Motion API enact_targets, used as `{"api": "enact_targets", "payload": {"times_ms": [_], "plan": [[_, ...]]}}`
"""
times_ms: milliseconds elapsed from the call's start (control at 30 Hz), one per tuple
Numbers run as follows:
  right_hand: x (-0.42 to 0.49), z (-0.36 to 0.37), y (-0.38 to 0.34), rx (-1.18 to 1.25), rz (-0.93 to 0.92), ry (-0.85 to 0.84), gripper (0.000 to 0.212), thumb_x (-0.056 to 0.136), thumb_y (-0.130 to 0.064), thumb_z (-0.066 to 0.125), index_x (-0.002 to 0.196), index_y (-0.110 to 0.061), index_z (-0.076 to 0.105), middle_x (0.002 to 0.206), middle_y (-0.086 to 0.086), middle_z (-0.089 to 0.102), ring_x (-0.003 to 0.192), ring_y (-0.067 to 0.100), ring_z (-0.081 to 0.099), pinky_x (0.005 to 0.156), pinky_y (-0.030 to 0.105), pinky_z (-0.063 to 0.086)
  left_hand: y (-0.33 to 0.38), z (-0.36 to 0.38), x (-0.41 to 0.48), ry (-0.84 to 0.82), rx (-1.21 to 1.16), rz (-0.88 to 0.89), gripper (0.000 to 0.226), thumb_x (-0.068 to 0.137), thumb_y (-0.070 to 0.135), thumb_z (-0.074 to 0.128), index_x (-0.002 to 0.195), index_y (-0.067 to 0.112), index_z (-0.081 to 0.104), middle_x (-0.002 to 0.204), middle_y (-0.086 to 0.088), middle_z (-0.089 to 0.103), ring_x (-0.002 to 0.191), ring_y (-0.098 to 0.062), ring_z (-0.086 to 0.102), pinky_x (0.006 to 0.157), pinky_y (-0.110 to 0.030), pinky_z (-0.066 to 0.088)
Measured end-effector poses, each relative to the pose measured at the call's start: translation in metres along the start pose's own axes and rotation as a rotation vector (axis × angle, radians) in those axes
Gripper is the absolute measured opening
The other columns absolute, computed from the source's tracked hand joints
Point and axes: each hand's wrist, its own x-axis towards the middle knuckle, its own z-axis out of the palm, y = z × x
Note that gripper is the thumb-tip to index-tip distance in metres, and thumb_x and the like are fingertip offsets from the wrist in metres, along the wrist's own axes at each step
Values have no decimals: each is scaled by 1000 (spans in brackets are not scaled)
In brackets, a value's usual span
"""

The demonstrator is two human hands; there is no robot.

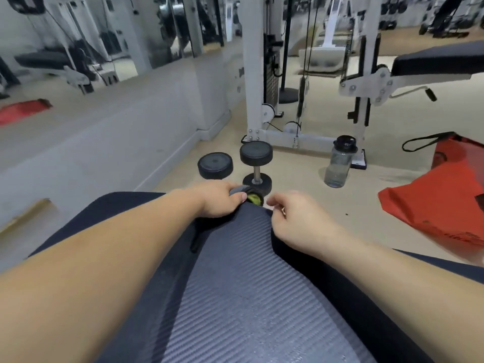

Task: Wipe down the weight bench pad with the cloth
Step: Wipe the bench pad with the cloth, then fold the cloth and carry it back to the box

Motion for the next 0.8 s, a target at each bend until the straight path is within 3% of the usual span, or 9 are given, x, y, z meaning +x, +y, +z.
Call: {"api": "enact_targets", "payload": {"times_ms": [133,367,633,800], "plan": [[21,28,-48,25,-105,22,49,79,-25,35,111,-30,71,117,-5,68,117,25,60,97,47,53,-83,-10,-11,73,-6,-164,54,99,61,30,145,38,44,149,-2,54,137,-30,47,112,-42,36],[27,75,-132,-94,-264,-106,37,94,-25,47,125,-29,67,131,-2,64,128,25,56,101,46,51,-172,-13,-45,206,0,-327,57,94,64,25,143,42,44,149,-1,53,137,-32,46,112,-50,36],[19,93,-180,-174,-324,-154,29,98,-30,45,115,-28,69,119,-5,64,120,23,56,95,45,53,-247,-3,-103,356,-371,-452,46,106,36,39,150,23,41,150,-11,51,138,-33,46,111,-33,33],[-5,94,-193,-142,-335,-155,28,98,-32,45,113,-31,69,114,-9,63,117,21,57,96,44,52,-256,24,-152,411,-356,-588,55,103,45,34,150,17,37,149,-18,49,136,-39,46,112,-42,38]]}}
